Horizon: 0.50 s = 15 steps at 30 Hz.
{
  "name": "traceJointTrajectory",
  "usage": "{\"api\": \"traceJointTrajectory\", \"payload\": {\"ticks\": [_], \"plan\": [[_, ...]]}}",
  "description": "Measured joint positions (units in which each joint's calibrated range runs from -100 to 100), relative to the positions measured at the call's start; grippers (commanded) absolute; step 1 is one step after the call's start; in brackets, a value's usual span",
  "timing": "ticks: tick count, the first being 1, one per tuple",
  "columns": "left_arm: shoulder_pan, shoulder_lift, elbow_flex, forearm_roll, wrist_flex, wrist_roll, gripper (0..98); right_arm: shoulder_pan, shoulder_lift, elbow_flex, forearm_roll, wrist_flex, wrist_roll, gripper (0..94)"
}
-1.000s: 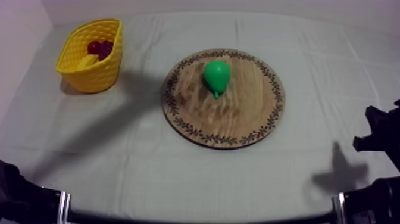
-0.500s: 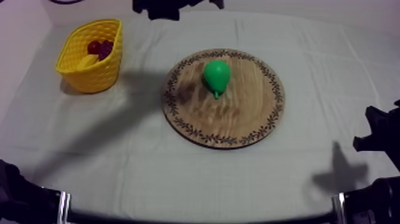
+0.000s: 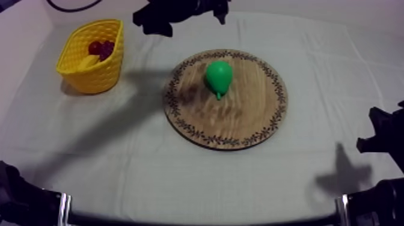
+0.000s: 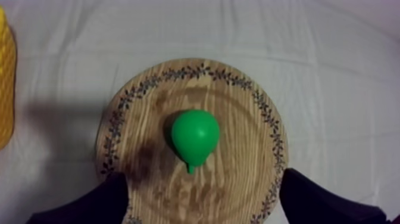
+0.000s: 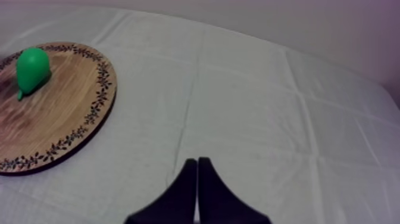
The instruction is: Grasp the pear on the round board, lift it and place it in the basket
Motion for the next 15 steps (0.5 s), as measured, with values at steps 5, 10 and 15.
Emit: {"api": "traceJointTrajectory", "payload": {"ticks": [5, 10, 15], "plan": [[-0.1, 3.4, -0.7, 0.08, -0.9, 0.9, 96.7, 0.0, 0.0, 0.0, 0.0, 0.0, 0.0, 0.3], [0.0, 7.9, -2.1, 0.10, -1.4, 2.3, 96.6, 0.0, 0.0, 0.0, 0.0, 0.0, 0.0, 0.3], [0.0, 13.3, -4.5, 0.09, -1.7, 3.4, 96.6, 0.0, 0.0, 0.0, 0.0, 0.0, 0.0, 0.3]]}}
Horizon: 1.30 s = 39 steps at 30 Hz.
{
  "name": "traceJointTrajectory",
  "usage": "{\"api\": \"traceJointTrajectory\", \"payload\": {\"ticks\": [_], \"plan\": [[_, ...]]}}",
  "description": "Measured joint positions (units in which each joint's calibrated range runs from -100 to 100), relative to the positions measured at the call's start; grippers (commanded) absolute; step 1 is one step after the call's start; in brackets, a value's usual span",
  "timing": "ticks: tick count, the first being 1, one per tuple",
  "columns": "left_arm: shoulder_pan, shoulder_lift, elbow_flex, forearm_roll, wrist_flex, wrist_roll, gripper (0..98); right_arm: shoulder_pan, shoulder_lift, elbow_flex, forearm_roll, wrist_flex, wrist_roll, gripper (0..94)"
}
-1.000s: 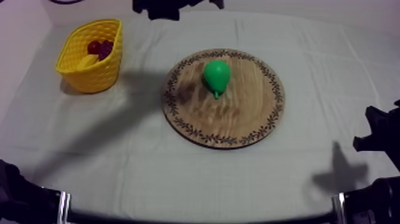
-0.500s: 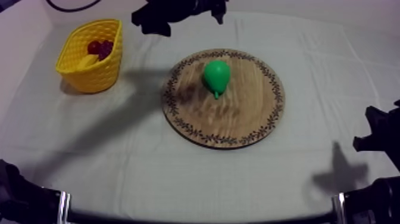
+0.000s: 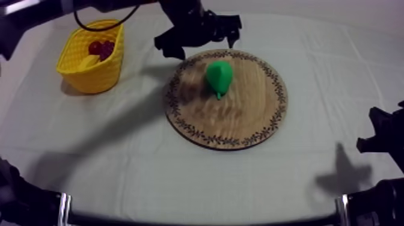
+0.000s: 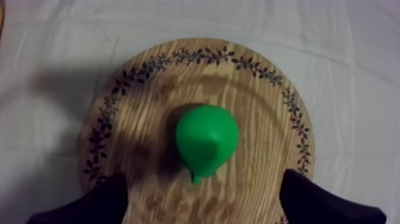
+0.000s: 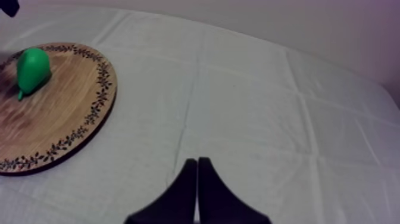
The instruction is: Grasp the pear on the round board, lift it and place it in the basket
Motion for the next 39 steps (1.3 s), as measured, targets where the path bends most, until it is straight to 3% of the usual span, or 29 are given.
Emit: {"api": "traceJointTrajectory", "payload": {"ticks": [18, 26, 33, 39], "plan": [[0.7, 19.2, -13.5, -0.84, 0.5, 1.7, 95.7, 0.0, 0.0, 0.0, 0.0, 0.0, 0.0, 0.3], [0.4, 24.0, -17.4, -2.00, 0.5, 2.3, 91.0, 0.0, 0.0, 0.0, 0.0, 0.0, 0.0, 0.3], [0.2, 26.1, -19.1, -2.22, -0.1, 2.2, 81.3, 0.0, 0.0, 0.0, 0.0, 0.0, 0.0, 0.3], [0.3, 27.0, -19.6, -2.91, -0.5, 2.5, 60.8, 0.0, 0.0, 0.0, 0.0, 0.0, 0.0, 0.3]]}}
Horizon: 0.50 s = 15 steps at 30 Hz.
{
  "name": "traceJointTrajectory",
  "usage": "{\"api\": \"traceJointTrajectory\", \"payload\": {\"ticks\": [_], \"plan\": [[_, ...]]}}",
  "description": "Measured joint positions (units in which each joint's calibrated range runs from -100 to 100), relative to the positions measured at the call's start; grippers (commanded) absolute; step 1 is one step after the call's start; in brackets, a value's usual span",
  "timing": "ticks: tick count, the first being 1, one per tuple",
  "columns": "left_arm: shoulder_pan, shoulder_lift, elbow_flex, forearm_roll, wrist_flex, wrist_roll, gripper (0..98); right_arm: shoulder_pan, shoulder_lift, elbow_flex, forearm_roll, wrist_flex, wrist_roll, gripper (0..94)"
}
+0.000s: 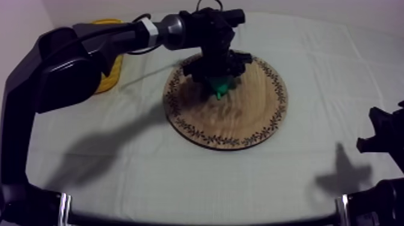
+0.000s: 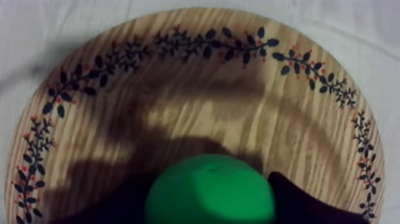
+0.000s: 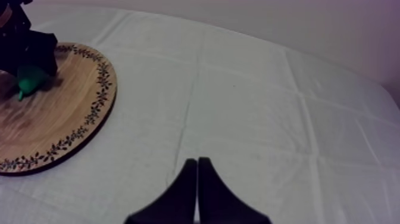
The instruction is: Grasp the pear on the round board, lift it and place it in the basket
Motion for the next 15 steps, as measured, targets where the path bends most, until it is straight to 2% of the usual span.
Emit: {"api": "traceJointTrajectory", "payload": {"ticks": [5, 15], "plan": [[0.2, 0.3, 0.0, -0.56, 0.1, 0.0, 49.4, 0.0, 0.0, 0.0, 0.0, 0.0, 0.0, 0.3], [-0.3, -2.3, 1.7, -0.43, 0.2, -0.4, 48.1, 0.0, 0.0, 0.0, 0.0, 0.0, 0.0, 0.3]]}}
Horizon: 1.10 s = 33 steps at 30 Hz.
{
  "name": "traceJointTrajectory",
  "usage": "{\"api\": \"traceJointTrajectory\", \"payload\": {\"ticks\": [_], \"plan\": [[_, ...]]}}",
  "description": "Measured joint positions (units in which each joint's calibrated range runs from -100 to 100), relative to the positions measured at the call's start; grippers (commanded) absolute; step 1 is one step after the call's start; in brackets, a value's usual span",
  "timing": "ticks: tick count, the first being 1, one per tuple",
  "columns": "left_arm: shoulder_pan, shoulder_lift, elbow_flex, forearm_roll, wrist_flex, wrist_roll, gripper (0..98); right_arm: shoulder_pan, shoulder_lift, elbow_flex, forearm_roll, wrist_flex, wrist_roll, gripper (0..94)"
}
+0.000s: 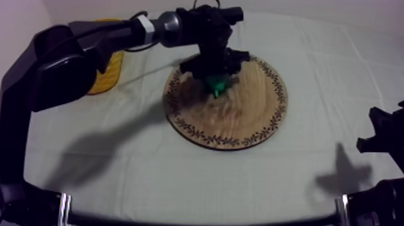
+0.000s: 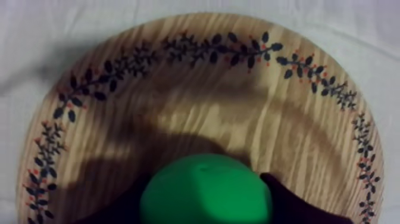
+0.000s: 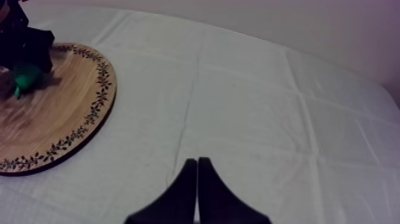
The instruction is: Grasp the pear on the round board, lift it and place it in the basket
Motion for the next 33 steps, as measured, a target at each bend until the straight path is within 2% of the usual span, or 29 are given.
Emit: {"api": "traceJointTrajectory", "payload": {"ticks": [11, 22, 33], "plan": [[-1.9, -14.3, 9.2, -0.04, 1.8, -3.5, 47.9, 0.0, 0.0, 0.0, 0.0, 0.0, 0.0, 0.3], [-5.5, -34.6, 27.5, -0.01, 7.4, -8.4, 47.6, 0.0, 0.0, 0.0, 0.0, 0.0, 0.0, 0.3], [-11.0, -52.9, 43.9, -2.41, 8.1, -12.1, 46.9, 0.0, 0.0, 0.0, 0.0, 0.0, 0.0, 0.3]]}}
